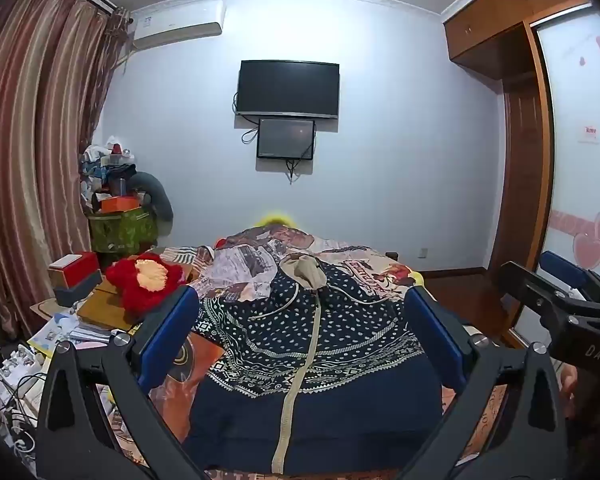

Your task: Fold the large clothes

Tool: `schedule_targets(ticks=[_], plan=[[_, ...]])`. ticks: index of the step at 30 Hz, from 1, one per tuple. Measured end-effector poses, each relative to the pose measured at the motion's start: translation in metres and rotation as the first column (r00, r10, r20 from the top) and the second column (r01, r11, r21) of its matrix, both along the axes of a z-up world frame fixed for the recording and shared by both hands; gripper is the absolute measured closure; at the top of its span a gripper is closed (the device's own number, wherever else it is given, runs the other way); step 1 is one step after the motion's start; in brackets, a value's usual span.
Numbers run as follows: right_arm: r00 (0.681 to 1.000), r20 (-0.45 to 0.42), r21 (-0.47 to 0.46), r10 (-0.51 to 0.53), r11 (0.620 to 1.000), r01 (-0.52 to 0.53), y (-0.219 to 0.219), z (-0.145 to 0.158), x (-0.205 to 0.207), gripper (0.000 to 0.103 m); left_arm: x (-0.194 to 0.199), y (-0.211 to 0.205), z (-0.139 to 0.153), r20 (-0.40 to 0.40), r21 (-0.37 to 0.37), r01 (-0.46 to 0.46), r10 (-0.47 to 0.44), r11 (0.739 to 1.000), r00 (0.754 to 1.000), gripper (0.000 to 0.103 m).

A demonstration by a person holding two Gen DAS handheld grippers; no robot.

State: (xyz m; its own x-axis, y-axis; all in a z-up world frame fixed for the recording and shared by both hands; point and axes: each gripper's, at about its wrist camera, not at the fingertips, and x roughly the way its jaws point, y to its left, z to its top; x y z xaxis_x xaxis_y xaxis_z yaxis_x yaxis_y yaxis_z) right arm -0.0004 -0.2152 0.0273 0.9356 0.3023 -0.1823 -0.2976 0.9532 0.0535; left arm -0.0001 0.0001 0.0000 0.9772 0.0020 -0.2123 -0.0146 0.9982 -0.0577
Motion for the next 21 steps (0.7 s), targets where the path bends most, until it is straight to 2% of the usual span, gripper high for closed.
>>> schedule_targets(ticks=[6,21], plan=[[1.000,-0.004,-0.004,-0.001,1.000,0.001,0.0007,-0.0018,0.0011,0.000,0.0012,-0.0047,0.0008,-0.008,0.018,0.010,-0.010,1.000,1.000,0.000],[1.000,-0.013,0.000,-0.004,1.000,0.004,0.0000,-0.0042,0.0025,0.000,0.0009,-0.0017,-0.0006,-0.005,0.005,0.011,-0.011,1.000,1.000,0.000]])
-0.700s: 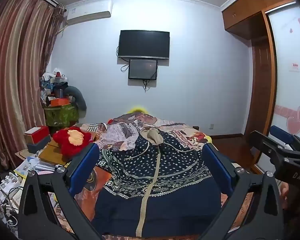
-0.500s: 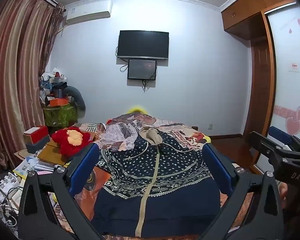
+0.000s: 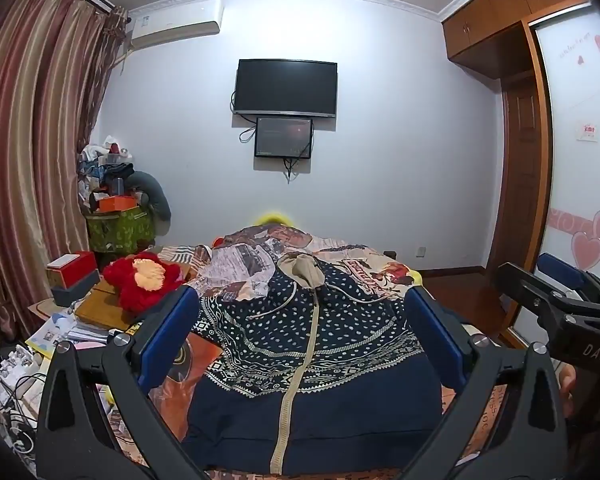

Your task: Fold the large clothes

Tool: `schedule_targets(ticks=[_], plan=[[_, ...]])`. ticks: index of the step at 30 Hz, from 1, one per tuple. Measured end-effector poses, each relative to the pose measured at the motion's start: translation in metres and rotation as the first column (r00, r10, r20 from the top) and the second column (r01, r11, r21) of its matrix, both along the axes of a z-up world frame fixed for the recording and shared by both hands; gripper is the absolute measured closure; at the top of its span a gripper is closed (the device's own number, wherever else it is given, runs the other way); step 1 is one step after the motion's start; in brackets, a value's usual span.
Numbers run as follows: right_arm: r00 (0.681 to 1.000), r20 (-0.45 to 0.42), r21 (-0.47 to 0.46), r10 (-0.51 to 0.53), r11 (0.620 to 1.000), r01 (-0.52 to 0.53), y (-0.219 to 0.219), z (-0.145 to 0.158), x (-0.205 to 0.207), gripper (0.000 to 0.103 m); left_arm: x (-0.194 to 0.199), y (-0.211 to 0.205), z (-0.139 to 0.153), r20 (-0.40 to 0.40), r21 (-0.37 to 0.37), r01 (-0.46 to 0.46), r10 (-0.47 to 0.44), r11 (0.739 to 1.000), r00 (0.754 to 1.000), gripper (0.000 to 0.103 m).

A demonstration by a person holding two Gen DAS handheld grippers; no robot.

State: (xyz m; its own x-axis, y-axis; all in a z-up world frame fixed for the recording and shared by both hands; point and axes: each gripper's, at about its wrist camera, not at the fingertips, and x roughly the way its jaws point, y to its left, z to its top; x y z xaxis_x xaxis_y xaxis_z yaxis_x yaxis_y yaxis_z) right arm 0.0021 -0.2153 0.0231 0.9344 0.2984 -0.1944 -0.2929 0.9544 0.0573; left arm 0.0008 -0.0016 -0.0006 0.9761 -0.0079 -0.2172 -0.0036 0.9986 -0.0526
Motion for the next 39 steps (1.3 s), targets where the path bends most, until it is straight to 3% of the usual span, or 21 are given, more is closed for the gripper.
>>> schedule_targets(ticks=[39], plan=[[1.000,0.008,0.006,-0.014,1.000,0.014,-0.0049,0.0021,-0.0014,0.000,0.0016,-0.0010,0.0006,0.002,-0.002,-0.001,0.001,1.000,1.000,0.000]])
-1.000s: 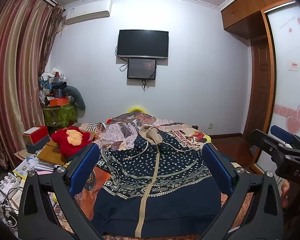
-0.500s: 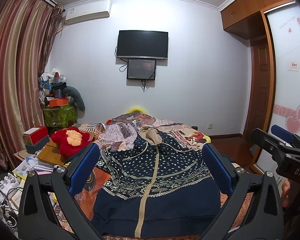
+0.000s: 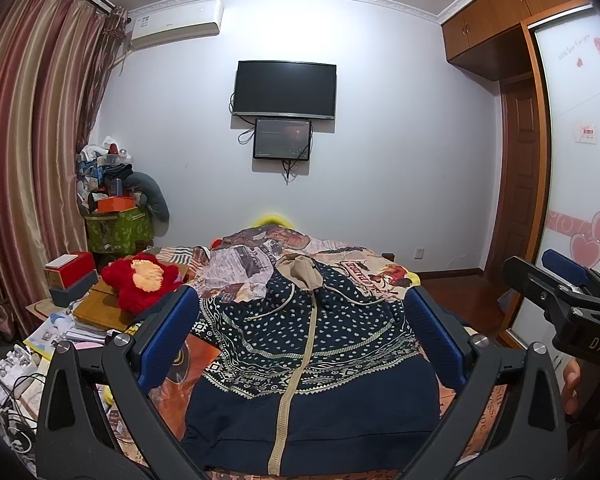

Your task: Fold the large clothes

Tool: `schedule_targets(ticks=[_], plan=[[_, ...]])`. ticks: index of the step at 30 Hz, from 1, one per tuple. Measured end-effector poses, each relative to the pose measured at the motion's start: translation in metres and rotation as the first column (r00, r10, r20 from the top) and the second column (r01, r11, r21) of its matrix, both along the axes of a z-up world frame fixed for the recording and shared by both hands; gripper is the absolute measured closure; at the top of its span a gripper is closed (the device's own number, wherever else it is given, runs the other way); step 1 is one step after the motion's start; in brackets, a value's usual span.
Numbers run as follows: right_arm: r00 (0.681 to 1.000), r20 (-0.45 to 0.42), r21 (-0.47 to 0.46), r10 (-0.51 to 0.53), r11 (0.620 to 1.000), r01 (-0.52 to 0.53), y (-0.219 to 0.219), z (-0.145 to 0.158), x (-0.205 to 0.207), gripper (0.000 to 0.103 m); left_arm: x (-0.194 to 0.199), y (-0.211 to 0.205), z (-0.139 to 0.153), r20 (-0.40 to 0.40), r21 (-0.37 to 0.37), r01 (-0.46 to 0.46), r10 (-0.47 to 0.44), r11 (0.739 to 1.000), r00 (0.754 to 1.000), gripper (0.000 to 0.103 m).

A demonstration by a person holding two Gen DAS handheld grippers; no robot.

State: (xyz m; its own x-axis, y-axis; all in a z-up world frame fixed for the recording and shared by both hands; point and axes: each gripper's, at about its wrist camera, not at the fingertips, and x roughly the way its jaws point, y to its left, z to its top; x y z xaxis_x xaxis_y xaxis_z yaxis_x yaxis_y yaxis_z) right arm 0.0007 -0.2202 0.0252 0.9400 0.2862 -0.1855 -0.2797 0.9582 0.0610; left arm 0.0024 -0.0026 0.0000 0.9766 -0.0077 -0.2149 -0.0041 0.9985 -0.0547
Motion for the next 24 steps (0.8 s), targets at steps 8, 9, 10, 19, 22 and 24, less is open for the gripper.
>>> schedule_targets(ticks=[8,9,10,19,22,24], plan=[[1.000,0.000,0.002,-0.002,1.000,0.002,-0.0019,0.0038,-0.0023,0.000,-0.0005,-0.0010,0.0009,0.000,0.000,0.002,-0.002,1.000,1.000,0.000],[1.000,0.000,0.001,-0.002,1.000,0.002,-0.0024,0.0045,-0.0022,0.000,-0.0006,-0.0007,0.0007,0.000,0.000,0.001,-0.001,1.000,1.000,0.000],[1.000,0.000,0.001,-0.003,1.000,0.003,-0.0029,0.0052,-0.0019,0.000,-0.0006,-0.0006,0.0009,0.000,-0.001,0.001,-0.001,1.000,1.000,0.000],[1.000,0.000,-0.001,-0.002,1.000,0.002,-0.0039,0.0067,0.0000,0.000,-0.0002,-0.0016,0.0013,0.000,-0.001,0.001,-0.001,1.000,1.000,0.000],[1.000,0.002,0.001,-0.002,1.000,0.002,-0.0017,0.0031,-0.0008,0.000,-0.0005,-0.0012,0.0013,0.000,-0.003,0.002,-0.002,1.000,1.000,0.000],[1.000,0.000,-0.001,-0.003,1.000,0.003,-0.0013,0.0029,-0.0005,0.000,-0.0001,-0.0017,0.0016,-0.001,-0.002,0.003,-0.003,1.000,1.000,0.000]])
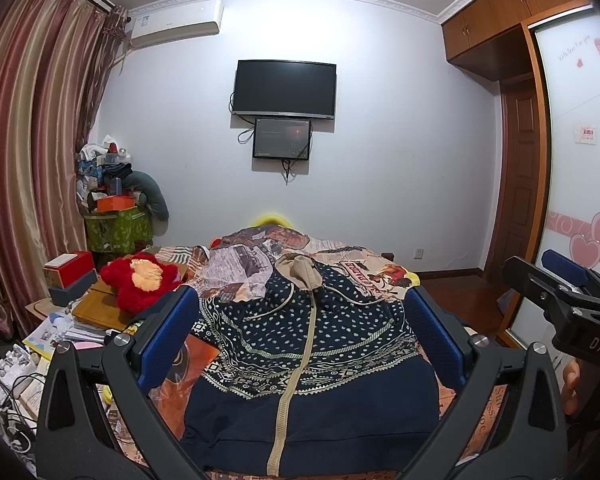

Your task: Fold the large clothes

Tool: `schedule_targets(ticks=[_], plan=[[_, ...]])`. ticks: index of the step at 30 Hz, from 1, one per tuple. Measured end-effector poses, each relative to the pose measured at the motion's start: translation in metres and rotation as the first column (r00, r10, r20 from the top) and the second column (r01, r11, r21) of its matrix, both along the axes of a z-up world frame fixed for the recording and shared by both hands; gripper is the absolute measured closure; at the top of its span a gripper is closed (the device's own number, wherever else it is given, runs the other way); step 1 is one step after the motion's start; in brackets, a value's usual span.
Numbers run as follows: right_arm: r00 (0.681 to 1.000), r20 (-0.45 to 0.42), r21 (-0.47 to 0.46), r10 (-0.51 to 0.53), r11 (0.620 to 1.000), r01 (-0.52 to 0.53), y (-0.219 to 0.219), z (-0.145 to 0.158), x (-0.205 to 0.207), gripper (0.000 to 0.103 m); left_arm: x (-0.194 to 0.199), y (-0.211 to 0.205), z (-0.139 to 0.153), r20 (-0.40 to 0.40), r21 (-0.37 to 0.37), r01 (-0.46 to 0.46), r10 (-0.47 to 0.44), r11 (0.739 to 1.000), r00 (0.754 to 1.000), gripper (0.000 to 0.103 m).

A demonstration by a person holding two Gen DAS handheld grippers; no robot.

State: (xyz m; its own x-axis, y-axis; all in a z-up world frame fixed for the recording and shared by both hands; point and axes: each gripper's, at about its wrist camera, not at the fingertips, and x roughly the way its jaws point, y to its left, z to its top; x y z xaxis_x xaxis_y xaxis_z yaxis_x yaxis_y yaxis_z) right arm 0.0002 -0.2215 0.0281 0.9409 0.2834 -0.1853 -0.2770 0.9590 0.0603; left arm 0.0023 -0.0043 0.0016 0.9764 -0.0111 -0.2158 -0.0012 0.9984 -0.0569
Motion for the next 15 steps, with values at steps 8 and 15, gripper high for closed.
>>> schedule_targets(ticks=[8,15], plan=[[1.000,-0.007,-0.001,-0.001,1.000,0.001,-0.002,0.003,0.003,0.000,0.007,0.000,-0.001,-0.009,-0.001,0.002,-0.002,1.000,1.000,0.000],[1.000,-0.027,-0.019,-0.005,1.000,0.005,0.001,-0.003,0.018,0.000,0.031,0.013,-0.004,-0.034,0.005,-0.014,0.014,1.000,0.999,0.000]])
